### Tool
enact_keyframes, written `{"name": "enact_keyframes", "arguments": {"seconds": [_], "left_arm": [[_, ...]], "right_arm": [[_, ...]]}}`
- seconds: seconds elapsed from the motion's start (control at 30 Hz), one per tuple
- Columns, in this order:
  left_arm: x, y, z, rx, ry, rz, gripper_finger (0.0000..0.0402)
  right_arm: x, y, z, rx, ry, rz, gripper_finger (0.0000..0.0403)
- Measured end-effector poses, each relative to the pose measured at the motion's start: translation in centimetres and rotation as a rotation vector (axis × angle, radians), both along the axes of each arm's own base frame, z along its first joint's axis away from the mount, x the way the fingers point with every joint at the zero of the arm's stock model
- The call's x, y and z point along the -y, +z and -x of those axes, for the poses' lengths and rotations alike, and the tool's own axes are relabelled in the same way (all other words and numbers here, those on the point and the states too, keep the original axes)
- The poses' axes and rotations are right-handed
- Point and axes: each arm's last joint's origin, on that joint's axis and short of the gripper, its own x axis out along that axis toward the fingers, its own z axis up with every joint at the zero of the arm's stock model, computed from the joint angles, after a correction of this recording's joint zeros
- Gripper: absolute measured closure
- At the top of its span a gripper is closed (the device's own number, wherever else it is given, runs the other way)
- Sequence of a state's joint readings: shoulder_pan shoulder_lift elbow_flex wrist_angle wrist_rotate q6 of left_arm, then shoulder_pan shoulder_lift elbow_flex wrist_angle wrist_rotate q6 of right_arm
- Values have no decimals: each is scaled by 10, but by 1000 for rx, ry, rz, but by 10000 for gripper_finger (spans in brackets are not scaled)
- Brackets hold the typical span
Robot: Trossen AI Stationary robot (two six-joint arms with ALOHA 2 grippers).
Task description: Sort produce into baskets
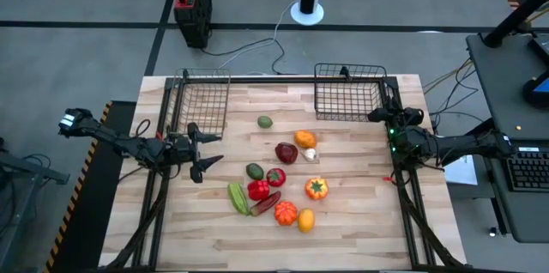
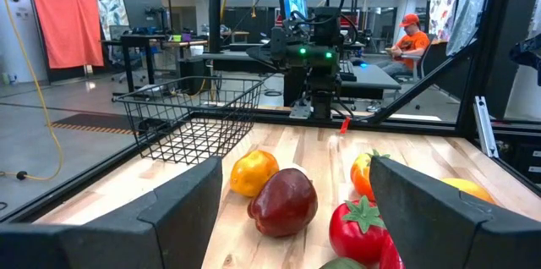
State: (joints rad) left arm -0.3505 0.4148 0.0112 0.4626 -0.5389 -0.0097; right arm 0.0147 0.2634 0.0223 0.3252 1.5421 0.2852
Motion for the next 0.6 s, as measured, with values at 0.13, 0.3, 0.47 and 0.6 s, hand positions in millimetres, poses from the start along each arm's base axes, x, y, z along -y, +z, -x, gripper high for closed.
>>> {"name": "enact_keyframes", "arguments": {"seconds": [0.13, 0.3, 0.47, 0.6], "left_arm": [[0, 0, 0, 0, 0, 0, 118], [0, 0, 0, 0, 0, 0, 118], [0, 9, 1, 89, 0, 33, 118], [-1, 23, 4, 235, 0, 86, 118]], "right_arm": [[0, 0, 0, 1, 0, 0, 312], [0, 0, 0, 1, 0, 0, 312], [0, 0, 0, 9, 1, 0, 312], [0, 0, 0, 4, 4, 0, 312]]}}
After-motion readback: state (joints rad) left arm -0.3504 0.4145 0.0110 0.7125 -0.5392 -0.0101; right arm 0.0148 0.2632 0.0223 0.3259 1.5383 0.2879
